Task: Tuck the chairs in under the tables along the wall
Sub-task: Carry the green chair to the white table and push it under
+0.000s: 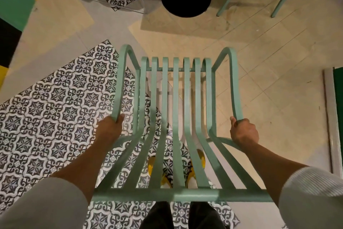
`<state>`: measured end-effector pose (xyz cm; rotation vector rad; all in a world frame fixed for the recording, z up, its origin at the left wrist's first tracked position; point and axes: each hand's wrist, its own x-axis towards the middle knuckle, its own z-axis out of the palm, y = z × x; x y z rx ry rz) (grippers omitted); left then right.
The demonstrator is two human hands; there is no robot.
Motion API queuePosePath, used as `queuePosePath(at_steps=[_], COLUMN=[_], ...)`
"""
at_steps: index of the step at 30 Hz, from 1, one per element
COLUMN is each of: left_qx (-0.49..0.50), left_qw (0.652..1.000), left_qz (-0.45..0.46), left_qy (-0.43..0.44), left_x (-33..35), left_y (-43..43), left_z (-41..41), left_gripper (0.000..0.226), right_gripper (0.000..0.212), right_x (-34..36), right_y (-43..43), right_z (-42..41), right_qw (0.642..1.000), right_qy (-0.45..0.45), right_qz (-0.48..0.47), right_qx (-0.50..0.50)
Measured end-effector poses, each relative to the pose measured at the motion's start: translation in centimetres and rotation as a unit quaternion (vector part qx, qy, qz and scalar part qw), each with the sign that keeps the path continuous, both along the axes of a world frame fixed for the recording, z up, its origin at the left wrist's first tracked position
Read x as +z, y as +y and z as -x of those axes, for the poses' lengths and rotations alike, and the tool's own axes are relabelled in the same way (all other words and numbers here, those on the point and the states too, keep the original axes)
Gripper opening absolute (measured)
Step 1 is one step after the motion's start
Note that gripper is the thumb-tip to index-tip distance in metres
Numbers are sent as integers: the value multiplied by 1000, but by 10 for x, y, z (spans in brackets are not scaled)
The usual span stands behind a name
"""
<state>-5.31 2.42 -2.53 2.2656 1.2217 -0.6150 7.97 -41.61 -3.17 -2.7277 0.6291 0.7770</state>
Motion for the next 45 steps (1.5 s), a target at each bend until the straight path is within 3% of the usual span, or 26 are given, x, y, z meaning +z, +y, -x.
queuePosePath(at_steps=[4, 7, 9, 12, 16, 21, 22, 26, 29, 36, 40, 45], left_qx=[-64, -148, -183, -188, -233, -266, -264, -329, -407, -442, -415, -444], left_qw=[997, 988, 982, 978, 960, 948, 947, 936, 910, 893, 903, 892], left_qz=[15, 24, 43, 90, 139, 154, 156, 104, 59, -62, -79, -84], left_qy=[-42, -29, 11, -20, -71, -85, -93, -67, -45, -57, -80, -32], left_x=[14, 39, 64, 103, 156, 212, 220, 244, 247, 221, 213, 207], left_y=[-5, -15, -24, -39, -59, -88, -93, -121, -136, -149, -151, -150], left_z=[-2, 4, 11, 28, 55, 85, 91, 112, 117, 126, 126, 113], left_gripper=[47, 76, 77, 56, 15, 12, 20, 70, 79, 43, 31, 33], right_gripper=[50, 67, 70, 53, 31, 29, 32, 54, 71, 42, 49, 52], right_x=[15, 42, 66, 105, 163, 219, 227, 248, 250, 232, 222, 215], right_y=[5, 13, 19, 26, 33, 36, 36, 30, 27, 30, 35, 37], right_z=[2, 10, 20, 37, 65, 110, 119, 150, 162, 175, 180, 168], right_qw=[998, 987, 977, 960, 946, 911, 908, 900, 890, 866, 872, 872], right_qy=[8, 15, 47, 62, 59, 57, 49, 1, -8, -47, -76, -27], right_qz=[-3, 28, 38, 32, -87, -139, -140, -129, -107, -14, 17, 31], right_qx=[63, 155, 205, 271, 307, 383, 393, 417, 444, 497, 483, 488])
